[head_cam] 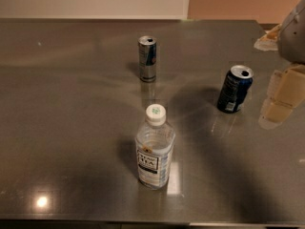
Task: Move blue plastic bottle near redbull can
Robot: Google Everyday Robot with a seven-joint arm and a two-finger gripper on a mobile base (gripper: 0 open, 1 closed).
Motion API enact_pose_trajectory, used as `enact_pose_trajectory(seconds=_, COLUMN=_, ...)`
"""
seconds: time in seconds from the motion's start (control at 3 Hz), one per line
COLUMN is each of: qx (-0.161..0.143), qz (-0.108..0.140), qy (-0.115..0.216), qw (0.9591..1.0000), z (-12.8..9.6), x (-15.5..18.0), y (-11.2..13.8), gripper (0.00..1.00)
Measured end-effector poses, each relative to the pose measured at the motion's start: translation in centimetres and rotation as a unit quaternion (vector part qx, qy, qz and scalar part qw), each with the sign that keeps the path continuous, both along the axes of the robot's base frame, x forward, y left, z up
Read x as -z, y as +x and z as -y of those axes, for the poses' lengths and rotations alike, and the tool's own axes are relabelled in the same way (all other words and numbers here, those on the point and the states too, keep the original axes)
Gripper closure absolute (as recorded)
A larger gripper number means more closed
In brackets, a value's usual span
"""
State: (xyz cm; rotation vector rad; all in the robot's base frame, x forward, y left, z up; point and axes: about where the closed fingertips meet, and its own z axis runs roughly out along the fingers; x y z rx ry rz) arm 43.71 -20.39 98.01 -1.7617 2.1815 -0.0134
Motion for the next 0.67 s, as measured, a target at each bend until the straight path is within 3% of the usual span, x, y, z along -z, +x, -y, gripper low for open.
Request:
enact_pose_trajectory(seconds=0.33, qx=-0.056, qz=-0.014, qy=0.051, qw=0.9971, z=-3.1, x=-0.5, y=-0.7, gripper=0.0)
enact_pose_trajectory(seconds=0.67, qx=-0.12, qz=-0.023, qy=0.094, qw=0.988, z=-7.2, x=-0.9, y=-2.2, gripper=0.0)
